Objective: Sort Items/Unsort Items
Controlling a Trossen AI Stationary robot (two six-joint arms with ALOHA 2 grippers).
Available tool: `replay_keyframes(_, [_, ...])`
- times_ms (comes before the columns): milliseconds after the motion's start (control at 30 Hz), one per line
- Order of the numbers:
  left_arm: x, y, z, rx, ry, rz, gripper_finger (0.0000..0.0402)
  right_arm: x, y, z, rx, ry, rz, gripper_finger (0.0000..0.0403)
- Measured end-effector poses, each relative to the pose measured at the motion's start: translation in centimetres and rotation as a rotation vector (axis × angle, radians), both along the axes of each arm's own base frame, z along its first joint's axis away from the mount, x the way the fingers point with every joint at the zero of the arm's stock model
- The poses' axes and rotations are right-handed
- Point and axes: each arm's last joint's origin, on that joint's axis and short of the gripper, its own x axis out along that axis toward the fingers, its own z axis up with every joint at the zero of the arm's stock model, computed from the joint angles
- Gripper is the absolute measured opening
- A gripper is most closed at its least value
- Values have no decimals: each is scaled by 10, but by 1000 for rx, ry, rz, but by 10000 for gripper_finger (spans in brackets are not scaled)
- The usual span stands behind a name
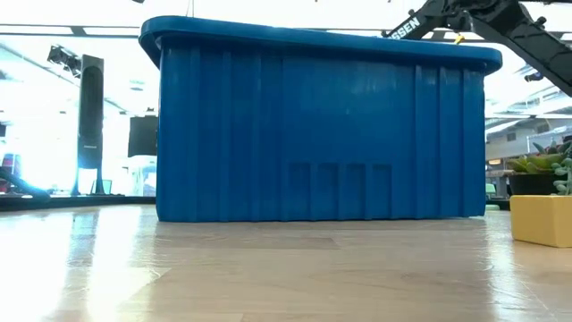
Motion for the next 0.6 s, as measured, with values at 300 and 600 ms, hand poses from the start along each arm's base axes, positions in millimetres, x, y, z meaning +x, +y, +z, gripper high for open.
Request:
replay_keyframes(300, [0, 1, 1, -5, -8, 1, 143, -9, -3, -23, -11, -6, -19, 305])
replay_keyframes(600, [0, 0, 2, -2, -14, 0, 143, -12, -1, -34, -27, -13, -24, 305])
